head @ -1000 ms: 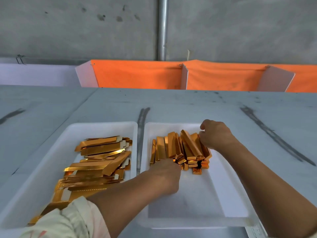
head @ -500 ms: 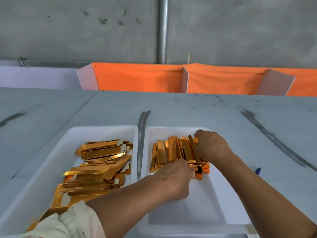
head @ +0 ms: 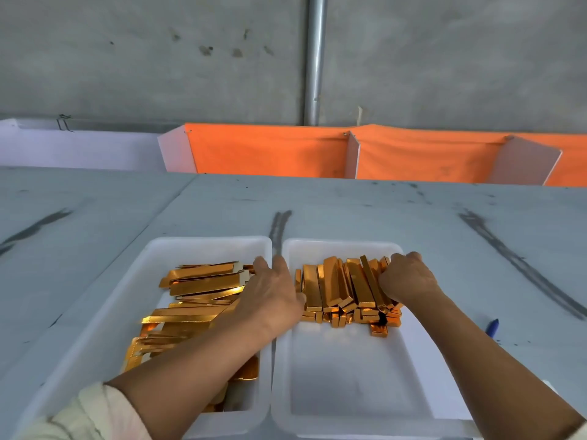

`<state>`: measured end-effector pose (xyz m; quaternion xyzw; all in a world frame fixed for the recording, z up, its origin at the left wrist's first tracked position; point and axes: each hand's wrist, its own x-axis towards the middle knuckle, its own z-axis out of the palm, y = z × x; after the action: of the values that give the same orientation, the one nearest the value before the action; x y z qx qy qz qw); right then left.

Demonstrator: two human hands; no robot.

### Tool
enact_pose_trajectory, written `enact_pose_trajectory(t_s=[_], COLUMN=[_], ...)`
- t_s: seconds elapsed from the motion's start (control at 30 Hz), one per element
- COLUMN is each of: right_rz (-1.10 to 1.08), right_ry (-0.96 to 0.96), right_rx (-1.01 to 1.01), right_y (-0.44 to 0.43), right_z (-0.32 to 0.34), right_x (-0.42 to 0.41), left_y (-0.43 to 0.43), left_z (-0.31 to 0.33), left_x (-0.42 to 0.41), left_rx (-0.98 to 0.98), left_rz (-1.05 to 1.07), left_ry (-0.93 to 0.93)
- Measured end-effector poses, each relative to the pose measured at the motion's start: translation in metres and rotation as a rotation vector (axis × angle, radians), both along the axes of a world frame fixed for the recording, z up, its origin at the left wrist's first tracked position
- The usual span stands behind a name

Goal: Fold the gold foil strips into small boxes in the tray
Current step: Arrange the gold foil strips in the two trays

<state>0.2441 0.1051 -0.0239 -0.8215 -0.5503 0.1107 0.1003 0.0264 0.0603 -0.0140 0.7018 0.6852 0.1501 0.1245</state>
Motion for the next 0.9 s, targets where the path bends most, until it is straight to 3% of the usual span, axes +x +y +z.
enact_pose_trajectory(t_s=[0.23,0.9], right_rz=[0.031,0.062], right_ry=[-0.012,-0.039], right_rx=[0.0,0.059], right_y=[0.002,-0.005], right_z=[0.001,-0.002], right_x=[-0.005,-0.001], left_y=[-0.003,0.003], left_z=[-0.004,-0.002], left_x=[0.01,0.006], left_rx=[-0.005,-0.05], left_rz=[0.007,0.056], left_ry=[0.02,-0.237])
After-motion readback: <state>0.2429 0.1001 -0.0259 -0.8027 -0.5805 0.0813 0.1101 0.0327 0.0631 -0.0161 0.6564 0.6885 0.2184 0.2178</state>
